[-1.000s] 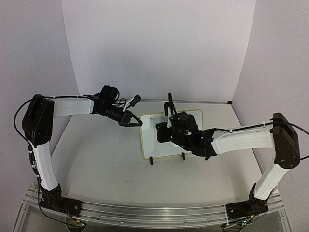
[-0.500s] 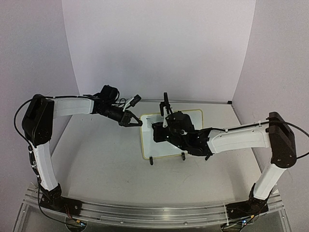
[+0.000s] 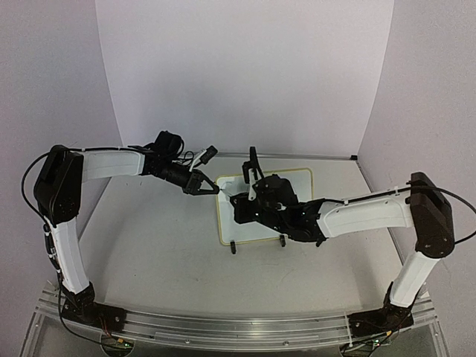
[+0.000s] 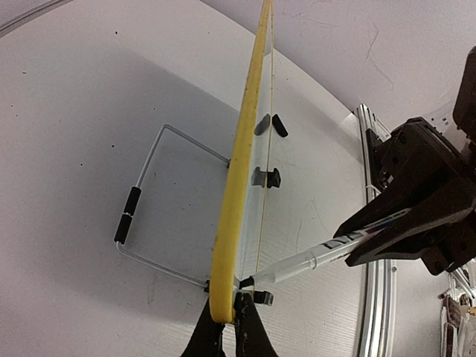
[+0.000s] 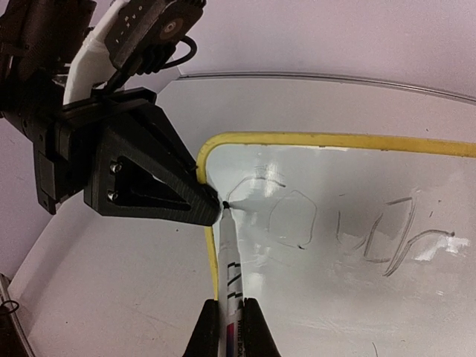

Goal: Write a sentence on the whiteboard

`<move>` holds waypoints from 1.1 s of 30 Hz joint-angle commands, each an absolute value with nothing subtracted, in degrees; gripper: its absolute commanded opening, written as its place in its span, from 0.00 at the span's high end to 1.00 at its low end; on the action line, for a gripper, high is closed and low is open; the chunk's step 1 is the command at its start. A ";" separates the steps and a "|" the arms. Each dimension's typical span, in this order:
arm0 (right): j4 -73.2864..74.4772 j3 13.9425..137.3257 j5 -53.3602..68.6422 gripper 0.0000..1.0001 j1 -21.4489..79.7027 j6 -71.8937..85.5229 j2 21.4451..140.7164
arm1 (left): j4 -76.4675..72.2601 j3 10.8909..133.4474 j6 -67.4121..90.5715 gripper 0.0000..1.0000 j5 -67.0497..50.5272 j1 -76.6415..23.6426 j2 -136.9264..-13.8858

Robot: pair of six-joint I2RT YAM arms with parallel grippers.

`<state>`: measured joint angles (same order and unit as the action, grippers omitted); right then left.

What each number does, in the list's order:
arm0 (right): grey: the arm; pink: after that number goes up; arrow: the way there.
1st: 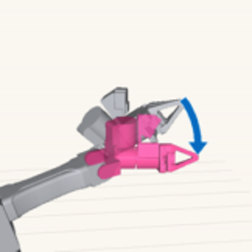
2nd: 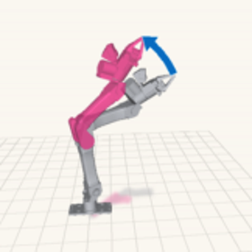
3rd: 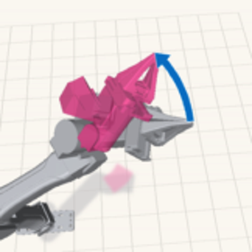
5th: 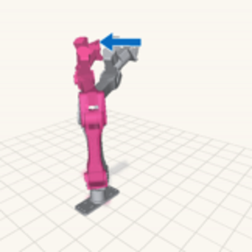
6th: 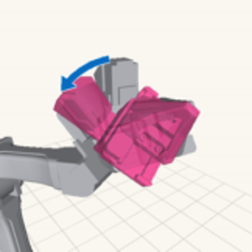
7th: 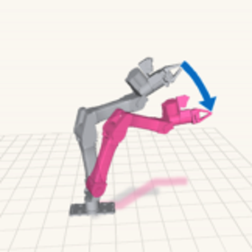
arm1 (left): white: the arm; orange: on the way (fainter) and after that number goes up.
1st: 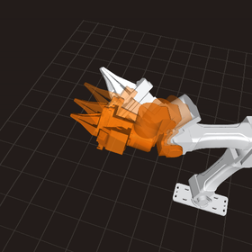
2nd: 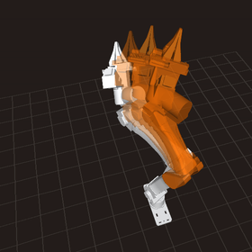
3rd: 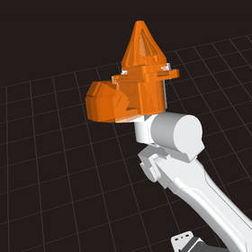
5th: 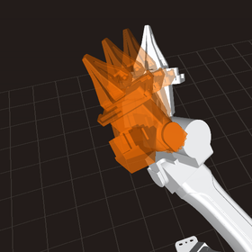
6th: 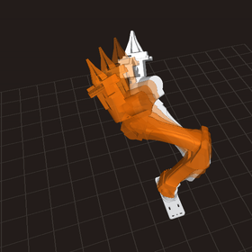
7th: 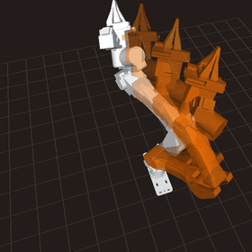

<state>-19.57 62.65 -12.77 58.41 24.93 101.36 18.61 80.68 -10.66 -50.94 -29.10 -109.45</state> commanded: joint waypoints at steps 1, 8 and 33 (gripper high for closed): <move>-17.76 60.37 -12.91 1.00 58.34 26.82 102.63 | 20.82 81.36 -16.53 1.00 -44.53 -29.72 -108.67; -17.60 58.18 -15.04 1.00 58.66 28.04 101.29 | 20.81 81.39 -16.52 1.00 -44.56 -29.83 -108.71; -22.41 54.43 -20.88 1.00 58.63 27.08 94.23 | 20.83 81.30 -16.62 1.00 -44.41 -29.92 -108.64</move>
<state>-20.91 53.21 -18.84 58.65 28.33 94.50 18.63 80.68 -10.77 -50.92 -29.32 -109.23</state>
